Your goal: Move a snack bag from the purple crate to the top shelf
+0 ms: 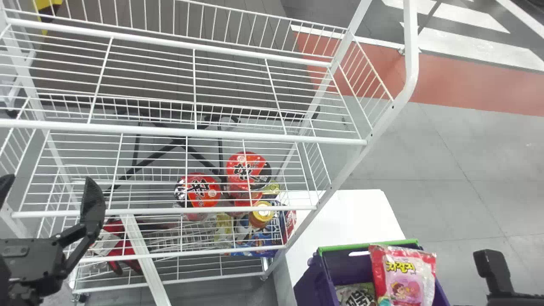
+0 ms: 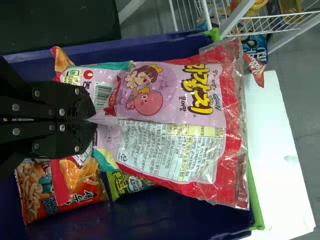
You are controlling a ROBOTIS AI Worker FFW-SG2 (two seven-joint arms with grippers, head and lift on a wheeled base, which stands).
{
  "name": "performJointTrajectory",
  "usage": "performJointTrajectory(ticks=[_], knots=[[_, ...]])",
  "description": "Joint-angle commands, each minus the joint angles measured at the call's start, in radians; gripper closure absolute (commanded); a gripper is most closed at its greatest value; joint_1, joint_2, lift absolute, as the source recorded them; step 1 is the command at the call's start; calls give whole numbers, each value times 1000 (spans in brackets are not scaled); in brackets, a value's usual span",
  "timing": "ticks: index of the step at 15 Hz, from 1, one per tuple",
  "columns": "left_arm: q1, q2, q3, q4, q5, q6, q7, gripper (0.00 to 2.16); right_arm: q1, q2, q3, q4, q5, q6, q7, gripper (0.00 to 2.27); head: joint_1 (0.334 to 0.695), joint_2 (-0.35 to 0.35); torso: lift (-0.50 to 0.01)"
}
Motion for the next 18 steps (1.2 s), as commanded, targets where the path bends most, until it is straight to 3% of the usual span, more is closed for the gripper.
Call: performJointTrajectory(ticks=[1,18], knots=[[1,1,-1,0,-1,0,0,113,0,0,-1,1,-1,-1,0,1298,695,-350,-153],[18,2,-5,-6,-4,-6,11,113,17,2,-2,7,-16,-20,-3,1298,695,-350,-86]])
